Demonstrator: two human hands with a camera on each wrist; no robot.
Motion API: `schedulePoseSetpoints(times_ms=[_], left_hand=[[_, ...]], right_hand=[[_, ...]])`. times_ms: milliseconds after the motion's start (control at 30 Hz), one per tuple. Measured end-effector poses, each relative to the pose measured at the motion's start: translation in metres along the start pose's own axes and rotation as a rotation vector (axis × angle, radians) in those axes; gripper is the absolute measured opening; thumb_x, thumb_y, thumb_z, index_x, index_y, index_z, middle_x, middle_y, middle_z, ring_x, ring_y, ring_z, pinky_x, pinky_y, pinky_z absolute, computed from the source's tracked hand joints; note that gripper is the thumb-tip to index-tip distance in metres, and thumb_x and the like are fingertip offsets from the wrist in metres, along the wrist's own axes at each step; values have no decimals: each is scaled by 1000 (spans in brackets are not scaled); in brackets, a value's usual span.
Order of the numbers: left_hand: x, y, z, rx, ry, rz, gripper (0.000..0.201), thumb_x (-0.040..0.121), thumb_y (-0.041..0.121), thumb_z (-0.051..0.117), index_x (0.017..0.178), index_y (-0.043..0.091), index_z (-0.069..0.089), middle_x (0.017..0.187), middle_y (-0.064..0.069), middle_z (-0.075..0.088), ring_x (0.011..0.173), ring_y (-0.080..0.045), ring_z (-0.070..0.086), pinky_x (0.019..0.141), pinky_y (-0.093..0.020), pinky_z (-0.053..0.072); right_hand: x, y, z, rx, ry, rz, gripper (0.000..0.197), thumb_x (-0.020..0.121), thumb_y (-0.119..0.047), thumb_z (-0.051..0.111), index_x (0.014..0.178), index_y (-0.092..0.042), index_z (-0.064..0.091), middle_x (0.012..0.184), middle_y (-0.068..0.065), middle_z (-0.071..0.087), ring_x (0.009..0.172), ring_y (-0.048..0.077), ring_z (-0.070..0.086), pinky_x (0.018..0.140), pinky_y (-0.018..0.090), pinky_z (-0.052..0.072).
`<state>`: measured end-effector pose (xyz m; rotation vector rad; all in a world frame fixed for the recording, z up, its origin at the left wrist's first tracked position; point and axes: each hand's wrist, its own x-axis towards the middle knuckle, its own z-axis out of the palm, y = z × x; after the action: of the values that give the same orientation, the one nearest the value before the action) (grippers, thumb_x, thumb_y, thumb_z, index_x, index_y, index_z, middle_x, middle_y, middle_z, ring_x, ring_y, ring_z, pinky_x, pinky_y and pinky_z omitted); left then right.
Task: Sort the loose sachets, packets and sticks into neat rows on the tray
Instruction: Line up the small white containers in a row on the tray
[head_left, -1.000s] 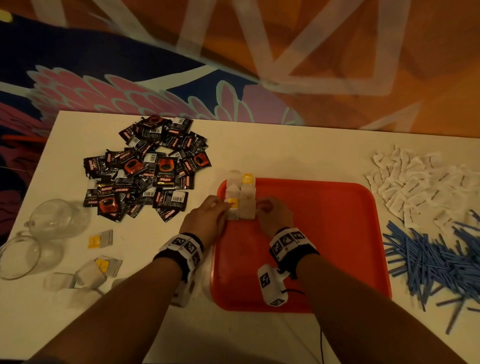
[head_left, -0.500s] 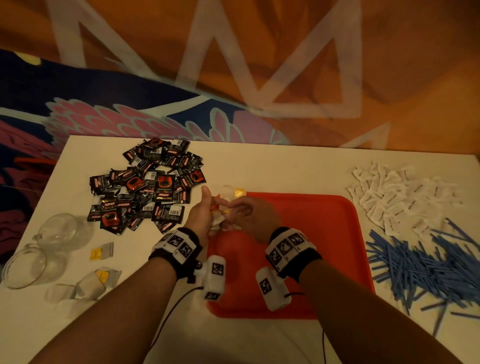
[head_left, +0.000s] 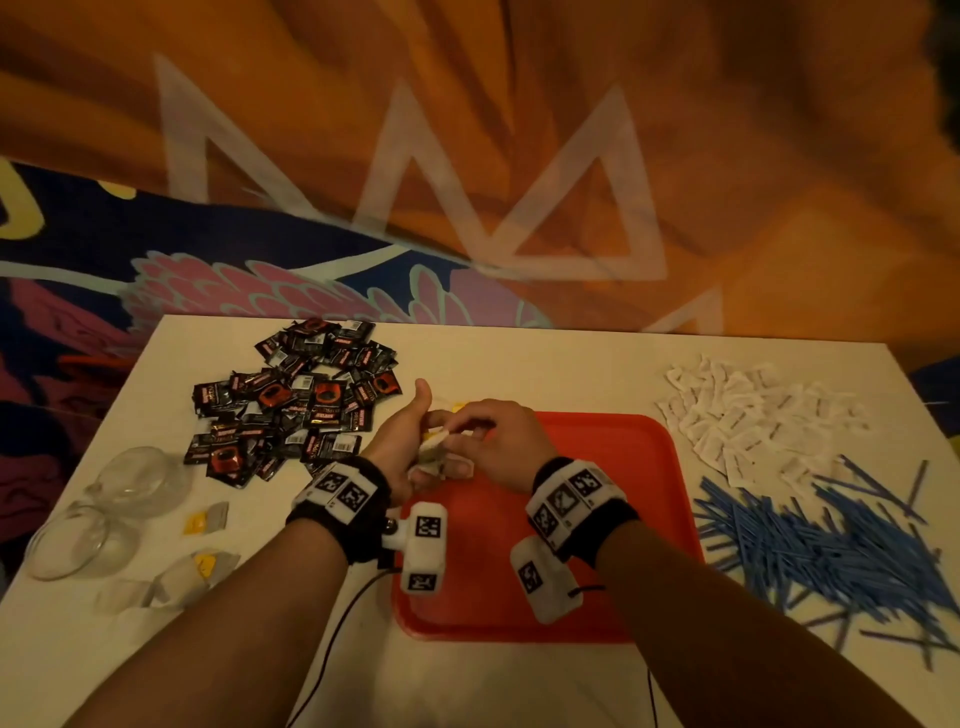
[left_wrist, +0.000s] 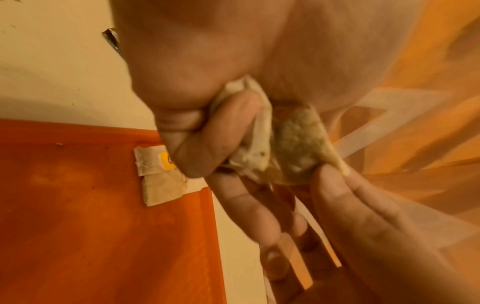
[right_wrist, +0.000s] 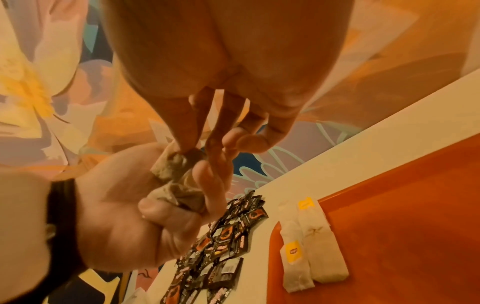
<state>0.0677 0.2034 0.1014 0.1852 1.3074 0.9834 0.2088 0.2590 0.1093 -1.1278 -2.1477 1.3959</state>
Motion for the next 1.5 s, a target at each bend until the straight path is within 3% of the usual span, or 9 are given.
schedulePoseSetpoints(times_ms=[267, 467, 600, 833, 1033, 1133, 1267, 1367, 1500], left_hand=[[-16, -2, 5, 68, 226, 323, 40, 100, 48, 51, 93, 11, 66, 69, -2, 63, 41, -11, 45, 36, -17, 23], [-42, 12, 16, 331, 179, 681, 16, 93, 22, 67, 108, 16, 71, 88, 5, 67, 44, -6, 43, 42, -19, 37], [-44, 20, 22, 432, 265, 794, 3, 91, 13, 70, 93, 14, 72, 79, 5, 66, 47, -4, 49, 45, -19, 42], [-46, 29, 22, 28, 215, 400, 7, 95, 15, 63, 94, 9, 67, 70, 0, 59, 43, -7, 40, 34, -16, 26], [-42, 28, 17, -89, 96, 126, 15, 94, 24, 64, 102, 11, 65, 78, -1, 60, 39, -3, 35, 30, -14, 18], [-45, 26, 16, 84, 259, 332, 31, 98, 41, 58, 103, 12, 67, 98, -4, 69, 42, -7, 38, 35, -18, 28], [-48, 28, 10, 535, 332, 810, 6, 92, 28, 68, 96, 26, 73, 104, 6, 68, 67, -5, 54, 61, -24, 44], [-46, 32, 8, 697, 310, 893, 11, 88, 19, 74, 84, 29, 71, 96, 8, 67, 83, -4, 60, 71, -31, 48], [-47, 37, 9, 544, 274, 857, 8, 88, 16, 73, 84, 23, 73, 88, 9, 68, 67, 4, 58, 64, -26, 41]], right_hand=[[3, -15, -19, 380, 135, 127, 21, 91, -8, 64, 76, -21, 57, 77, 2, 63, 65, 17, 57, 63, 32, 47], [7, -28, -29, 376, 169, 104, 20, 90, -8, 64, 77, -22, 58, 78, 1, 65, 68, 19, 59, 60, 29, 46], [3, -33, -27, 348, 158, 66, 17, 90, -11, 67, 81, -23, 59, 71, -3, 65, 67, 18, 60, 62, 33, 50], [-11, -30, -33, 287, 58, -132, 54, 77, 1, 74, 105, -41, 56, 114, -7, 60, 91, 12, 64, 75, 29, 56], [-5, -30, -27, 146, 189, -217, 27, 83, -8, 74, 77, -34, 66, 94, -15, 67, 86, 2, 63, 78, 18, 50], [2, -26, -29, 154, 224, -146, 27, 87, -10, 71, 74, -33, 63, 81, -15, 67, 79, 4, 63, 82, 27, 52], [6, -23, -30, 142, 232, -101, 25, 86, -17, 72, 70, -34, 63, 77, -10, 68, 76, 11, 64, 81, 37, 55], [7, -25, -31, 161, 221, -130, 23, 85, -17, 74, 75, -35, 63, 80, -14, 67, 77, 7, 64, 81, 32, 54], [5, -18, -25, 170, 112, -119, 31, 76, -26, 81, 101, -36, 65, 108, -15, 68, 103, 13, 64, 89, 30, 53]])
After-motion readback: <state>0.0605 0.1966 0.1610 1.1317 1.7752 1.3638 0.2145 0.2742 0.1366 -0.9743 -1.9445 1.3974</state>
